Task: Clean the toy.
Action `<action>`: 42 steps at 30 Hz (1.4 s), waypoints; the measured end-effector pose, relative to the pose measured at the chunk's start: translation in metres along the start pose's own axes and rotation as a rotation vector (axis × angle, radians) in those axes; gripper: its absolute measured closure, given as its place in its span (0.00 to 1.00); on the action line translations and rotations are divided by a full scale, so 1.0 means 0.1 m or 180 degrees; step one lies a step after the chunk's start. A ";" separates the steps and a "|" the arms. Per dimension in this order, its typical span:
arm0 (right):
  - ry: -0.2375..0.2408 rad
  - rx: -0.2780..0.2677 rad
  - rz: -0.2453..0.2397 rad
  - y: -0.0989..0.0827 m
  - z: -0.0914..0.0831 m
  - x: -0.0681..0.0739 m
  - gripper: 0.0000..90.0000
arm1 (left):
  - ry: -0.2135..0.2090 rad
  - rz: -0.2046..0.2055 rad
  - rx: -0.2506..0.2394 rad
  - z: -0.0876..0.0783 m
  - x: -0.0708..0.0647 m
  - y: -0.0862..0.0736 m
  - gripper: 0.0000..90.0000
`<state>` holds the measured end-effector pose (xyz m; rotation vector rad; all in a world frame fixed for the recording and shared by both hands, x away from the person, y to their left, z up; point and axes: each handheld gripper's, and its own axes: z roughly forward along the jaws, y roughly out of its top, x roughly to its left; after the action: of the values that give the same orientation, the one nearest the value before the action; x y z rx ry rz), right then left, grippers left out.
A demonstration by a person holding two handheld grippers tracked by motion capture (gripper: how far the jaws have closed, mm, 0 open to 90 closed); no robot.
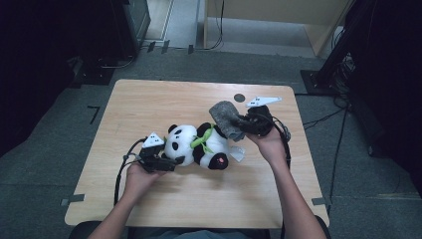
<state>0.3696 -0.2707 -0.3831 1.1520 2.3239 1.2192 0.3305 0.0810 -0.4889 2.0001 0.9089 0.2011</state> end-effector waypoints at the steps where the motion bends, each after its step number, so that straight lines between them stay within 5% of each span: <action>1: -0.0007 0.0019 0.0015 -0.03 0.01 -0.01 0.86 | -0.0006 -0.0014 -0.0011 0.00 0.00 0.00 0.11; 18: -0.0162 0.0121 0.0208 -0.25 -0.03 -0.27 0.85 | -0.0019 -0.0004 -0.0028 0.00 0.01 -0.01 0.11; 27: -0.0232 -0.0035 0.0310 -0.24 -0.18 -0.36 0.85 | -0.0011 0.0025 -0.0030 0.00 0.01 -0.02 0.11; 42: 0.0087 -0.0236 0.0078 -0.01 -0.22 0.03 0.85 | -0.0013 0.0014 -0.0040 0.00 0.01 -0.02 0.11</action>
<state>0.3550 -0.2816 -0.3705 1.1490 2.2701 1.3260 0.3303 0.0820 -0.4907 1.9905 0.8986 0.2045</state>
